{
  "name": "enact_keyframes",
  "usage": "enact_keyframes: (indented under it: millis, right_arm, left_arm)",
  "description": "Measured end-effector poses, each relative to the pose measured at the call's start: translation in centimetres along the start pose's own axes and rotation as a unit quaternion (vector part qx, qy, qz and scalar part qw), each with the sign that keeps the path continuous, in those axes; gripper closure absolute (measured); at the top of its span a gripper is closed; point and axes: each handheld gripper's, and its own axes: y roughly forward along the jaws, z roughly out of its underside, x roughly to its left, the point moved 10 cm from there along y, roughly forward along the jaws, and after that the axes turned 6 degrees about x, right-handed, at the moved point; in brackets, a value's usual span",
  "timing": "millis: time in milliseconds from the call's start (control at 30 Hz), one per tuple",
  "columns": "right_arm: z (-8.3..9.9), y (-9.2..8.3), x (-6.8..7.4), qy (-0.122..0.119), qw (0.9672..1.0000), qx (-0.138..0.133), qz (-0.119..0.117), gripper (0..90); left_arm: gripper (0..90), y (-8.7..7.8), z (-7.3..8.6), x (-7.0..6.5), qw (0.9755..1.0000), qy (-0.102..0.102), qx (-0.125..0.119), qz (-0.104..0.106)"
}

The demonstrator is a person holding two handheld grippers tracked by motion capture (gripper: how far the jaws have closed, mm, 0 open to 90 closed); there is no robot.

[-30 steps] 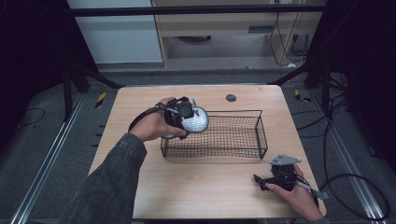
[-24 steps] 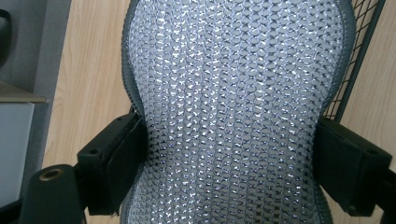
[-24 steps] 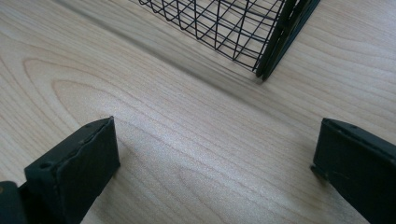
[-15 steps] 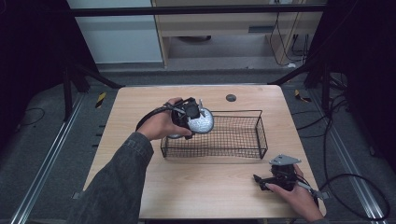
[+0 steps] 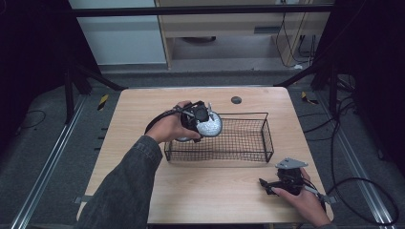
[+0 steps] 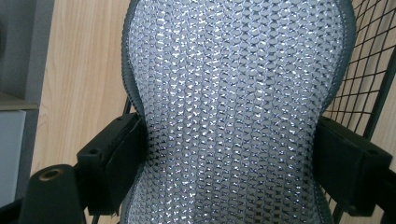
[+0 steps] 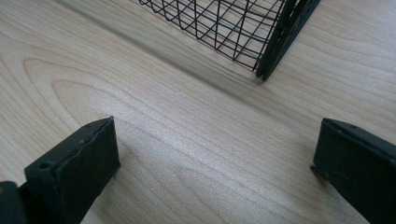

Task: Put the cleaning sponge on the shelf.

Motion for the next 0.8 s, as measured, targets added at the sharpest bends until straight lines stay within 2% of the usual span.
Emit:
enact_keyframes:
  millis: [467, 600, 800]
  right_arm:
    - [0.0, 0.0, 0.0, 0.001, 1.0, 0.0, 0.0, 0.4]
    - [0.0, 0.0, 0.0, 0.0, 1.0, 0.0, 0.0, 0.4]
    - [0.0, 0.0, 0.0, 0.001, 1.0, 0.0, 0.0, 0.4]
  left_arm:
    - [14.4, 1.5, 1.3, -0.3, 0.9999, -0.004, 0.008, 0.007]
    - [14.4, 1.7, 1.3, -0.3, 0.9999, -0.004, 0.002, 0.01]
    - [13.8, 2.3, 1.2, -0.4, 0.9999, -0.007, 0.007, 0.014]
